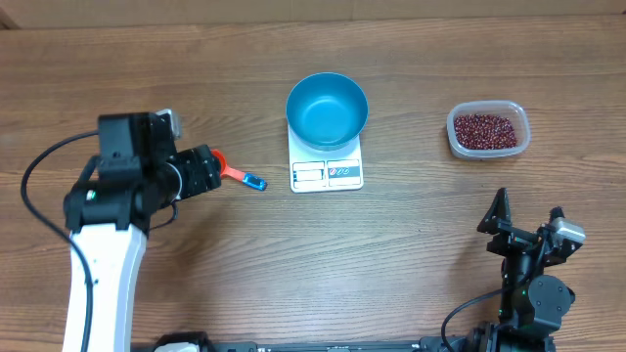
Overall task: Scoop item into bowl and weigh 150g on scale
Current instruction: 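Reach the left gripper to the red scoop and grasp its cup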
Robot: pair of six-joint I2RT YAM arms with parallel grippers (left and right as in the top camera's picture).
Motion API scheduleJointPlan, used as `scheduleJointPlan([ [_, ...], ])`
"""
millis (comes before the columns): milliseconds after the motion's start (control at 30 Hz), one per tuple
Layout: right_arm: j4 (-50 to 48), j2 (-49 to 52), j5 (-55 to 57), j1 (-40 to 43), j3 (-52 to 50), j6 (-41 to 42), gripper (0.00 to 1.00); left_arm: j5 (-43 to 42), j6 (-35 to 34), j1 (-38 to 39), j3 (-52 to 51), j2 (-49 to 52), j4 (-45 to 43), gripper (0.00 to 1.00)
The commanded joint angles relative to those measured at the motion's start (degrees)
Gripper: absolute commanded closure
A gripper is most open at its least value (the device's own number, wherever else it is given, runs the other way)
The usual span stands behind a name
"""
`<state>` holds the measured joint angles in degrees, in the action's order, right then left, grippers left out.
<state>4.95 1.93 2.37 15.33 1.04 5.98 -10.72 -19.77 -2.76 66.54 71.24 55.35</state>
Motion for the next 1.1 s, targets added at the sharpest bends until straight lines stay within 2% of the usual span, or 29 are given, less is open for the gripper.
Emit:
scheduleJointPlan([
  [0,-0.35,-0.02,0.50,-0.04,-0.55,-0.09,0.00,8.22,-14.45,-0.22,1.22,5.77,0.04,0.30],
  [133,-0.35,-0.02,0.50,-0.04,-0.55,-0.09,0.00,8.81,-21.59,-0.22,1.22,12.55,-0.59,0.34],
  [333,-0.37,-0.02,0.50,-0.04,-0.55,-0.09,0.00,8.63,-27.47,-0.22,1.22,21.29,-4.66,0.40],
  [467,-0.35,-0.02,0.50,-0.04,-0.55,-0.09,0.00,8.13,-29.18,-0.22,1.22,25.99,-8.81,0.47],
  [633,-0.37,-0.02,0.50,-0.04,-0.55,-0.09,0.00,8.15,-29.62,-0.20,1.22,30.80,-15.45,0.48],
  [800,-0.35,-0.02,0.50,-0.04,-0.55,-0.07,0.00,8.39,-30.88,-0.22,1.22,34.38,-15.74,0.52],
  [900,-0.35,-0.02,0.50,-0.04,-0.55,-0.09,0.00,8.37,-30.93,-0.22,1.22,36.96,-17.68,0.64],
  [967,-0.35,-0.02,0.50,-0.04,-0.55,-0.09,0.00,8.37,-31.45,-0.22,1.22,37.53,-18.45,0.87],
  [1000,-0.35,-0.02,0.50,-0.04,-0.55,-0.09,0.00,8.37,-31.91,-0.22,1.22,37.53,-18.80,0.93],
  [1067,-0.35,-0.02,0.50,-0.04,-0.55,-0.07,0.00,8.33,-31.93,-0.22,1.25,37.51,-20.31,0.96],
])
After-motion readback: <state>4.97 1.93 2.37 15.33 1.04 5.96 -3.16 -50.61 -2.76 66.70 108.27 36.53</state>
